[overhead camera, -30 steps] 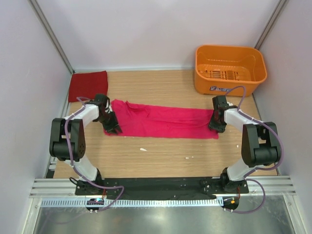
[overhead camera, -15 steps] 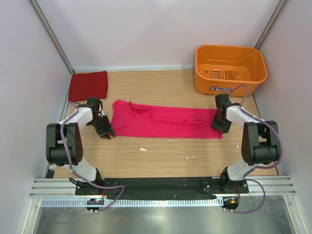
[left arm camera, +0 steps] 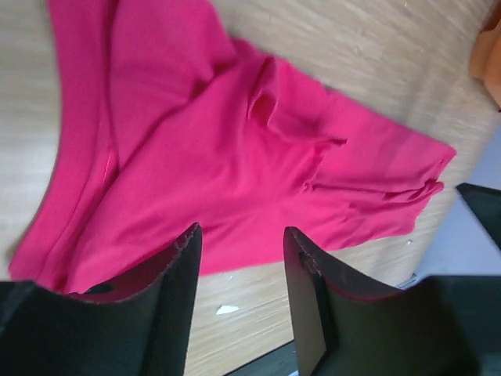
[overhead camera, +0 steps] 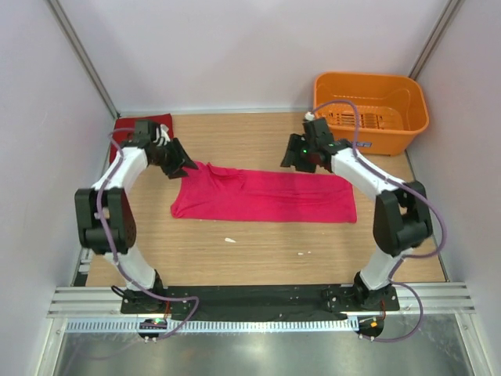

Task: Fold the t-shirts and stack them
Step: Fold the tshirt

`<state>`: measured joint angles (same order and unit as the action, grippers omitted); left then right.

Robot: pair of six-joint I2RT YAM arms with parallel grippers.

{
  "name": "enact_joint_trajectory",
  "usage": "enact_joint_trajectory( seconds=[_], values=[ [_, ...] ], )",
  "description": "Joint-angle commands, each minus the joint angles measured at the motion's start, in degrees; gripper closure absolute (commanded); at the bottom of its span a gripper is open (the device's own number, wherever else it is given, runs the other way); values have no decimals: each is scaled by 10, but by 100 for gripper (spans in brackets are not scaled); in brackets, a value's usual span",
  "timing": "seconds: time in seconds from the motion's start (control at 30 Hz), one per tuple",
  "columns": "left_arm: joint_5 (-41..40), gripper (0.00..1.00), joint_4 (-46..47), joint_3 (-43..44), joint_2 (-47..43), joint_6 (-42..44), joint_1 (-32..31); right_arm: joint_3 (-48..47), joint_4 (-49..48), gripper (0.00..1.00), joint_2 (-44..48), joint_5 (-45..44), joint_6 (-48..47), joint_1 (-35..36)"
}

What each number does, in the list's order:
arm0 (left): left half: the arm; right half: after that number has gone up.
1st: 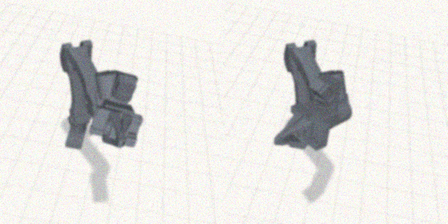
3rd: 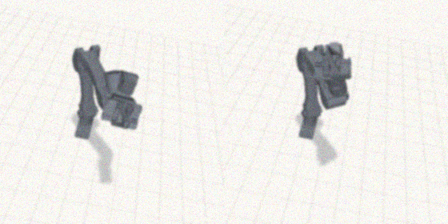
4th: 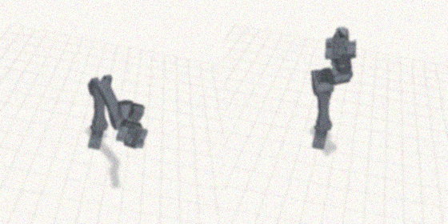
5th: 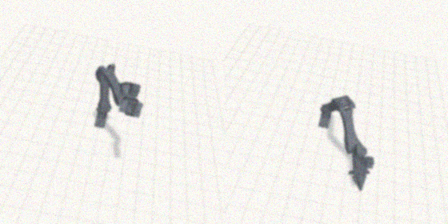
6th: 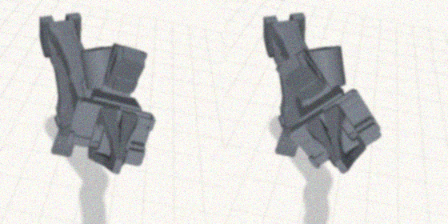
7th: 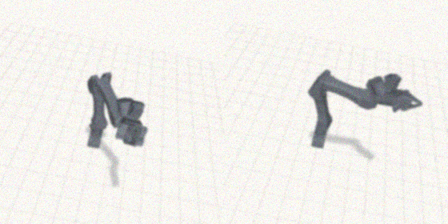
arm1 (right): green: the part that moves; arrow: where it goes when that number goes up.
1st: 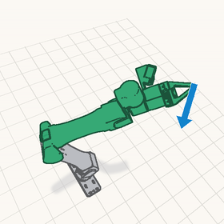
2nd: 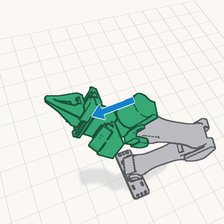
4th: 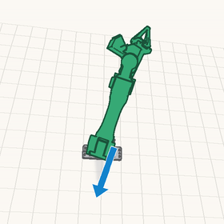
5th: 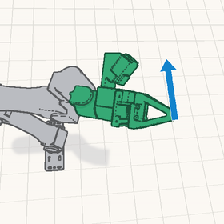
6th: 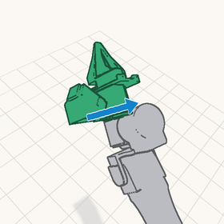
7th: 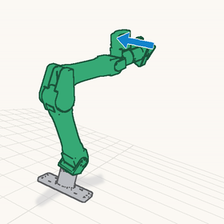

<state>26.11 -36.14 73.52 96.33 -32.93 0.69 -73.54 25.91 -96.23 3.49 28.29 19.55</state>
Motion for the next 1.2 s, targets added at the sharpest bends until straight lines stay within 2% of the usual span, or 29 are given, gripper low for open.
enact_joint_trajectory(
  seconds=[0.0, 0.07, 0.1, 0.2, 0.33, 0.5, 1.03, 1.17],
  values=[
    [61, 53, 56, 68, 77, -31, -1, -61, -77, 40, -71, 107, 48, 30],
    [65, 54, 60, 92, 102, -39, -2, -85, -103, 39, -119, 139, 63, 50],
    [68, 49, 64, 109, 125, -42, -1, -106, -111, 38, -135, 146, 68, 55],
    [98, 45, 86, 136, 155, -65, -1, -128, -167, 34, -187, 200, 99, 61],
    [108, 44, 90, 165, 203, -69, -23, -175, -172, 34, -244, 218, 111, 79],
    [102, 51, 92, 186, 233, -73, -31, -211, -162, 37, -288, 230, 107, 89],
    [70, 59, 49, 224, 262, -52, -42, -223, -159, 48, -324, 262, 93, 100],
    [62, 68, 30, 235, 267, -43, -42, -223, -158, 51, -324, 267, 91, 100]
  ],
)
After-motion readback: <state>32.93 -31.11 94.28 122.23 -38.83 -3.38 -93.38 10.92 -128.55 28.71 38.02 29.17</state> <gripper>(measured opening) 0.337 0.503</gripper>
